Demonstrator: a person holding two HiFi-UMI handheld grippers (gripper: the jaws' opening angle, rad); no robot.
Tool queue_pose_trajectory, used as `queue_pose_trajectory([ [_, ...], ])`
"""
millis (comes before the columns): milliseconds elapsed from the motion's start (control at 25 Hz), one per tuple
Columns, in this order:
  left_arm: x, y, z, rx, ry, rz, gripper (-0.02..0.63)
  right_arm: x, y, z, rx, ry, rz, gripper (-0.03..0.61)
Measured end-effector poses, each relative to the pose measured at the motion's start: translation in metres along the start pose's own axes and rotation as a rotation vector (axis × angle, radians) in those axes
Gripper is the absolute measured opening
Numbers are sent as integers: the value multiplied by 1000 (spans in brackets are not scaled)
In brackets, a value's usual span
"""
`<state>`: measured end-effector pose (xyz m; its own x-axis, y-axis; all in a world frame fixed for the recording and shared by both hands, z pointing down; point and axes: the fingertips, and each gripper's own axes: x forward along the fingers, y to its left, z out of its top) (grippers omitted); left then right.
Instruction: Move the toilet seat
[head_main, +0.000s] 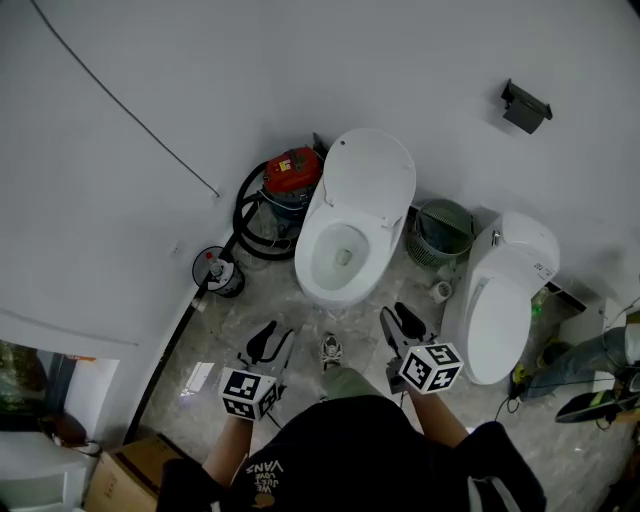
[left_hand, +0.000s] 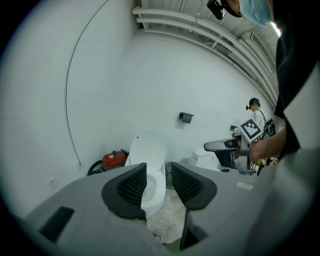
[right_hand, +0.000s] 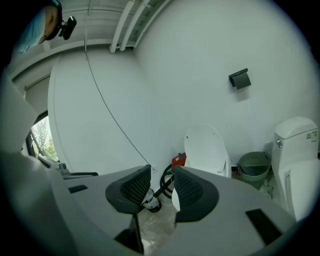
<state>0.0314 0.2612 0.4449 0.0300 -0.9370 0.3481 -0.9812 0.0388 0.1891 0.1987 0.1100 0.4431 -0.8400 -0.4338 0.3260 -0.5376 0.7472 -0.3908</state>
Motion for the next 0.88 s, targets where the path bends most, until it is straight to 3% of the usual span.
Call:
queue_pose_trajectory([
  [360,90,42,40,47,43,-19,150,73,-45,26,48,27,-24,150],
  [880,180,84,44,23,115,-94,155,125,-95,29,120,76,-115,161],
])
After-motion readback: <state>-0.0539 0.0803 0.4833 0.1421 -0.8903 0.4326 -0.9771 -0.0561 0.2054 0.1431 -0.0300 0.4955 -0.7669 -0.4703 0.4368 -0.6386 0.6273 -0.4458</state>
